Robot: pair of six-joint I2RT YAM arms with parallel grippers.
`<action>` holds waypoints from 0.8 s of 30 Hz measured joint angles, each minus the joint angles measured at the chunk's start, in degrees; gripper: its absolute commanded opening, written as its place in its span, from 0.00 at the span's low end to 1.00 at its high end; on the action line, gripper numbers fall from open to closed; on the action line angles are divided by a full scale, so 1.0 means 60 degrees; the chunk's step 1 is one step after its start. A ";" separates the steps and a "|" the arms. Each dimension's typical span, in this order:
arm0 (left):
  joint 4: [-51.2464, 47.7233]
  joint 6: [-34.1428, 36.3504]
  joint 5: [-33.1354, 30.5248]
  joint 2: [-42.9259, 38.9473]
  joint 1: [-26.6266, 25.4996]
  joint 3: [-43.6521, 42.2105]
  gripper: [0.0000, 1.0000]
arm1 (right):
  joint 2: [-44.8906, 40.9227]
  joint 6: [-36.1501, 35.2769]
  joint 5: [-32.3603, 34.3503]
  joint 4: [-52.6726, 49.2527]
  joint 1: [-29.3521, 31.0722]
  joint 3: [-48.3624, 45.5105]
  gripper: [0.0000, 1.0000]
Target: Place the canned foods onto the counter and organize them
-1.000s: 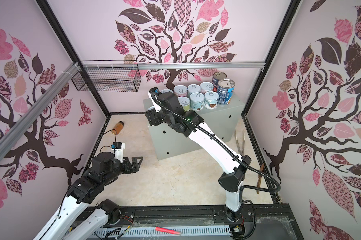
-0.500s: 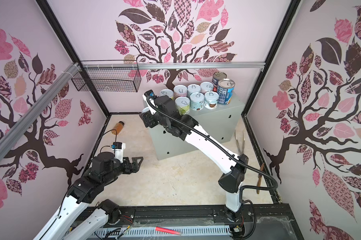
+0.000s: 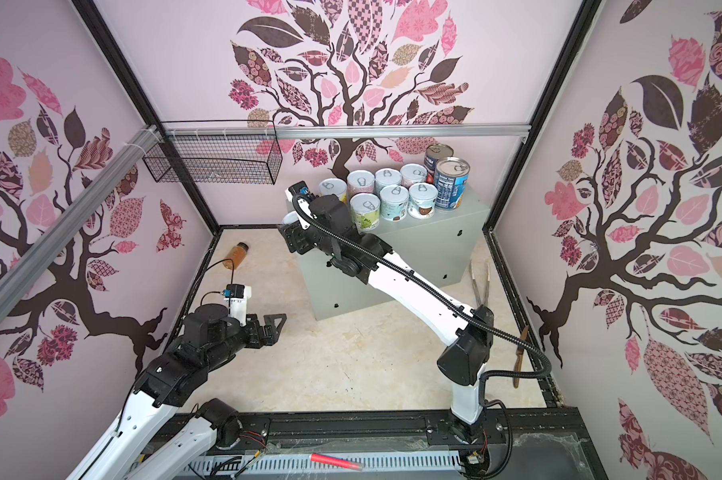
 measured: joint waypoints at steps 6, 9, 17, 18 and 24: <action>0.0000 0.0004 0.0000 0.0011 0.0000 0.0000 0.98 | -0.0382 -0.0007 -0.0040 0.0375 -0.0084 -0.0714 0.84; 0.0000 0.0011 -0.0004 0.0022 0.0000 0.0000 0.98 | -0.0423 -0.0007 -0.0047 0.0408 -0.0106 -0.0758 0.89; 0.0000 0.0098 -0.0004 -0.0102 0.0000 0.0000 0.98 | -0.0433 -0.0117 -0.0189 0.0262 -0.0106 -0.0674 0.96; 0.0007 0.0113 -0.0004 -0.0160 0.0000 0.0000 0.98 | -0.0433 -0.0142 -0.0197 0.0149 -0.0106 -0.0576 0.97; 0.0022 0.0248 -0.0073 -0.0215 0.0000 0.0164 0.98 | -0.0433 -0.0237 -0.0222 -0.0317 -0.0106 0.0353 1.00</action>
